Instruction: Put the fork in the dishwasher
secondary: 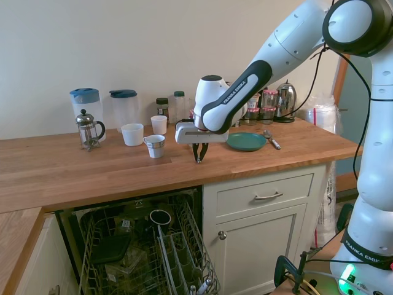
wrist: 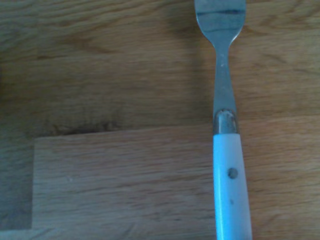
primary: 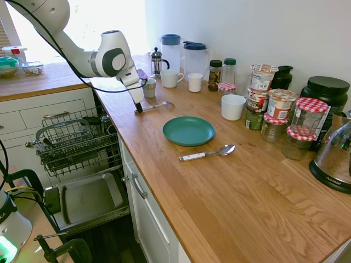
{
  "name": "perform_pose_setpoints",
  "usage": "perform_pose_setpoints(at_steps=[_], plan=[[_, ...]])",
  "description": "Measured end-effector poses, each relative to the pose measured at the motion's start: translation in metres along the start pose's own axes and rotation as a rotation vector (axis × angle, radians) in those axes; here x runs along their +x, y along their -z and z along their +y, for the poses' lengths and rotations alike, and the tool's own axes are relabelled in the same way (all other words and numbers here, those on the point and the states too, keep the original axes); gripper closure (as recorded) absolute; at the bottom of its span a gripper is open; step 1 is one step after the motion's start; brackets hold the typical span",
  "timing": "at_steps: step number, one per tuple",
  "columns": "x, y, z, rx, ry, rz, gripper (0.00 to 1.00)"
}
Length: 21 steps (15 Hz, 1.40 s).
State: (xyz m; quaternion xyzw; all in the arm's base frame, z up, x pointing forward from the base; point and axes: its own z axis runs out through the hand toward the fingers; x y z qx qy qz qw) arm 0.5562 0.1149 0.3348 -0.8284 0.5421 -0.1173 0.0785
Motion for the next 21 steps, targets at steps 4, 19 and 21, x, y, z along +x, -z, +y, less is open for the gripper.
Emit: perform_pose_setpoints(at_steps=[4,19,21], plan=[[0.006,0.07,0.002,0.023,0.038,-0.058,1.0],[-0.139,0.219,0.106,-0.41,0.664,-0.173,1.0],[-0.152,0.218,0.113,-0.442,0.758,-0.199,1.0]])
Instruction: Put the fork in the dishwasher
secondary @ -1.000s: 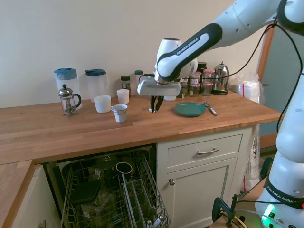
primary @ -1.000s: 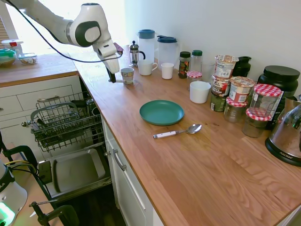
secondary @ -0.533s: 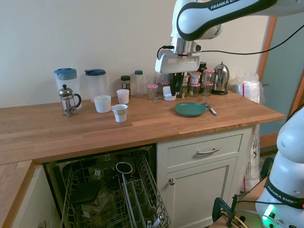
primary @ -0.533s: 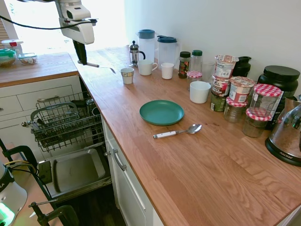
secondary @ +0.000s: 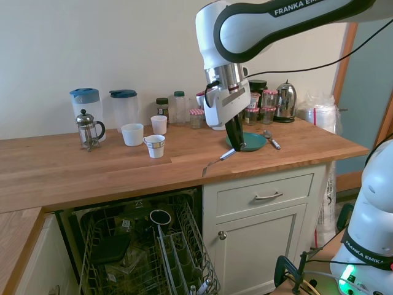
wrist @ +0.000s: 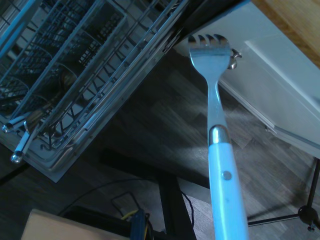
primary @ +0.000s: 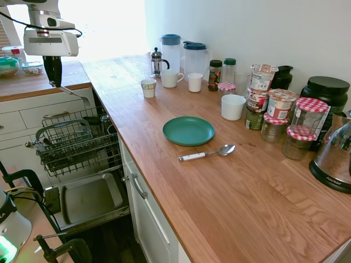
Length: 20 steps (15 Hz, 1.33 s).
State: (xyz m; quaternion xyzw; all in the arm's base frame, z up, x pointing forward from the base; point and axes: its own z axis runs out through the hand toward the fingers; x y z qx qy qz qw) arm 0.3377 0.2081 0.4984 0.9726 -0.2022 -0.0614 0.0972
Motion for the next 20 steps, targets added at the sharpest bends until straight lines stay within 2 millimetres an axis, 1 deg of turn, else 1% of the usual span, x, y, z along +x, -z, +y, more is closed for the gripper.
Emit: perform_pose_setpoints(at_steps=[2,6,8,9,11,15,20], plan=[[-0.011,-0.007,-0.013,-0.024,0.062,0.001,1.0],[-0.055,-0.044,-0.06,-0.112,0.22,-0.005,1.0],[-0.066,-0.062,-0.082,-0.13,0.283,0.002,1.0],[-0.068,-0.073,-0.093,-0.137,0.312,0.007,1.0],[-0.064,-0.09,-0.114,-0.148,0.358,0.016,1.0],[-0.055,-0.117,-0.148,-0.183,0.428,-0.002,1.0],[-0.042,-0.148,-0.165,-0.237,0.458,-0.037,1.0]])
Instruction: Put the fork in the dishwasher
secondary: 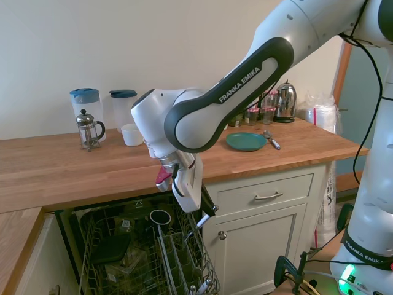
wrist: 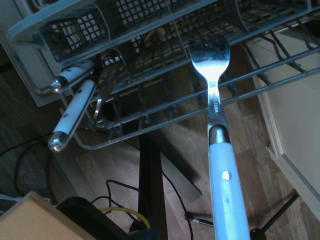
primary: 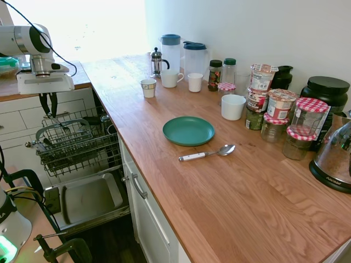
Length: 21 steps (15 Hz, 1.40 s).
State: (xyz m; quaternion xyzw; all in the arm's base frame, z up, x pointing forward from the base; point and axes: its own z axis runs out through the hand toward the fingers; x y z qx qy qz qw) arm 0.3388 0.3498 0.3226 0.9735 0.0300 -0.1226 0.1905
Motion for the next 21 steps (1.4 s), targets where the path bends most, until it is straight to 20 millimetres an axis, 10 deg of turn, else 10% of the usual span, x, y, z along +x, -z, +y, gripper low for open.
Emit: perform_pose_setpoints(at_steps=[19,20,21], plan=[[0.053,-0.073,-0.061,-0.09,-0.005,-0.078,1.0],[0.055,-0.074,-0.065,-0.093,-0.01,-0.077,0.0],[0.057,-0.074,-0.07,-0.092,-0.017,-0.074,0.0]])
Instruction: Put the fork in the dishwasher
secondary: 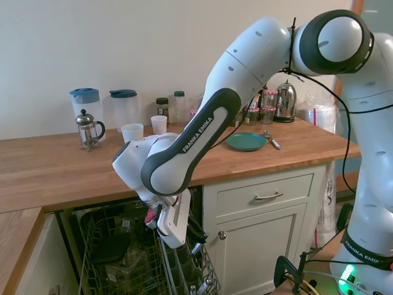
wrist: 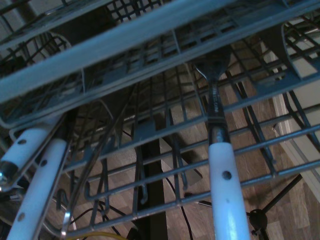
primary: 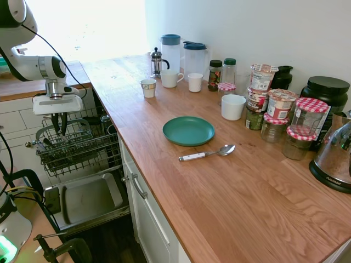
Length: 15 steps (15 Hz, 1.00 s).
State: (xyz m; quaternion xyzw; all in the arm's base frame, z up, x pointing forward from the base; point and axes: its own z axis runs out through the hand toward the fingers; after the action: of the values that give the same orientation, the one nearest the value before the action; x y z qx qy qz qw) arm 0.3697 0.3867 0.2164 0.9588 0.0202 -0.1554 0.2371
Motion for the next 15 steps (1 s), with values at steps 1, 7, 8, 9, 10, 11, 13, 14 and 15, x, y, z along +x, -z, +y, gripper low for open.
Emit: perform_pose_setpoints(at_steps=[1,7,8,9,10,11,13,14,15], plan=[[0.002,0.002,-0.003,0.004,-0.006,0.003,0.0],[0.008,0.011,-0.009,0.011,-0.011,0.011,0.0],[0.009,0.01,-0.01,0.01,-0.011,0.008,0.0],[0.01,0.009,-0.011,0.01,-0.012,0.007,0.0],[0.011,0.009,-0.011,0.011,-0.013,0.007,0.0],[0.012,0.011,-0.011,0.015,-0.014,0.009,0.0],[0.013,0.02,-0.011,0.029,-0.022,0.018,0.0],[0.014,0.026,-0.01,0.04,-0.03,0.023,0.0],[0.013,0.033,-0.008,0.05,-0.039,0.032,0.0]])
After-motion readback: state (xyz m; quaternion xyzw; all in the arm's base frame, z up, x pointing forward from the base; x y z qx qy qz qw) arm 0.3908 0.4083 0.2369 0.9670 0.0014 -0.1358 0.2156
